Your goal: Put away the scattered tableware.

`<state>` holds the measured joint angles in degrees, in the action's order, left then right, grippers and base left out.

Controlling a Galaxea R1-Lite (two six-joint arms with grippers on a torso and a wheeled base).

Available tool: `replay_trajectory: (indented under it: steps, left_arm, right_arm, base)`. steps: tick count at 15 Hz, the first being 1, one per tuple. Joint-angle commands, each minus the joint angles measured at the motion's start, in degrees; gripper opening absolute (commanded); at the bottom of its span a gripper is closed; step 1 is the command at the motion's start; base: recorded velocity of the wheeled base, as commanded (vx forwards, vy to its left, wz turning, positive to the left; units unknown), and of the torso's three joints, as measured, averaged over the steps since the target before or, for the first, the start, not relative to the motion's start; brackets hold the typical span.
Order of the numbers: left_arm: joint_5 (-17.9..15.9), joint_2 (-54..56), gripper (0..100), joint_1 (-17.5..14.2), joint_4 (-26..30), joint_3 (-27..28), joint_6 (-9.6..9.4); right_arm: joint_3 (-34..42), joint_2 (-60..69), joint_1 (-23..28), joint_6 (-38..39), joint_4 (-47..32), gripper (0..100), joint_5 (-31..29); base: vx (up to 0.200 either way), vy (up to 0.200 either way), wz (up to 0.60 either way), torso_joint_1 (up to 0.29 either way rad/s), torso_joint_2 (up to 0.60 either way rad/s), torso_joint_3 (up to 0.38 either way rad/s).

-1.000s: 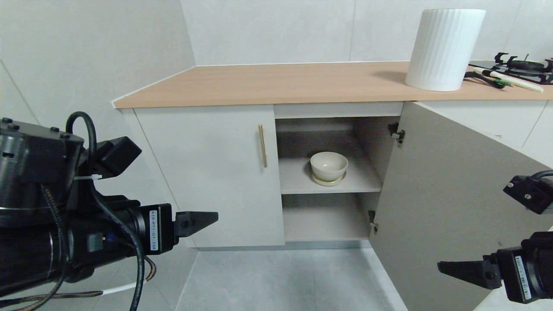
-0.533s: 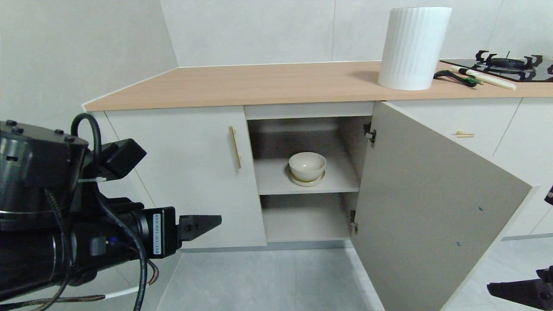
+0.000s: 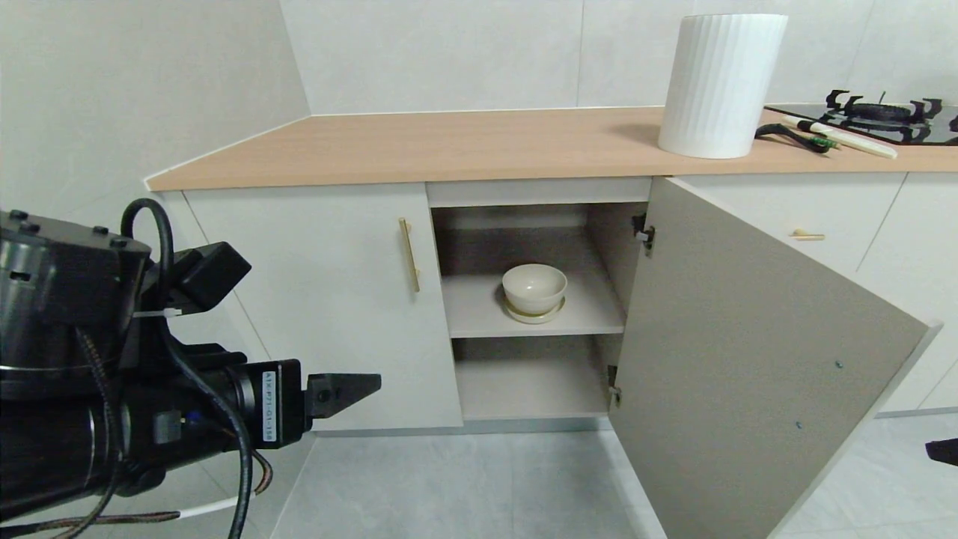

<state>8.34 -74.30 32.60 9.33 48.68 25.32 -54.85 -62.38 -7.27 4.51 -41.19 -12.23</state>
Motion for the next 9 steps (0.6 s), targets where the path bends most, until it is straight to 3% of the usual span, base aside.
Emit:
replay_trajectory:
  steps: [1, 5, 9]
  left_arm:
    - [0.0, -0.1, 100, 0.0, 0.0, 0.0, 0.08]
    - [0.0, -0.1, 100, 0.0, 0.0, 0.0, 0.08]
    - [0.0, -0.1, 100, 0.0, 0.0, 0.0, 0.08]
  right_arm:
    - [0.2, -0.4, 5.2, -1.6, 2.3, 100, 0.0]
    - [1.5, -4.9, 11.6, -1.9, 9.5, 100, 0.3]
    - [5.3, -9.0, 12.1, -1.4, 19.7, 100, 0.4]
  base:
    - [0.0, 0.0, 0.0, 0.0, 0.0, 0.0]
    - [0.0, 0.0, 0.0, 0.0, 0.0, 0.0]
    - [0.0, 0.0, 0.0, 0.0, 0.0, 0.0]
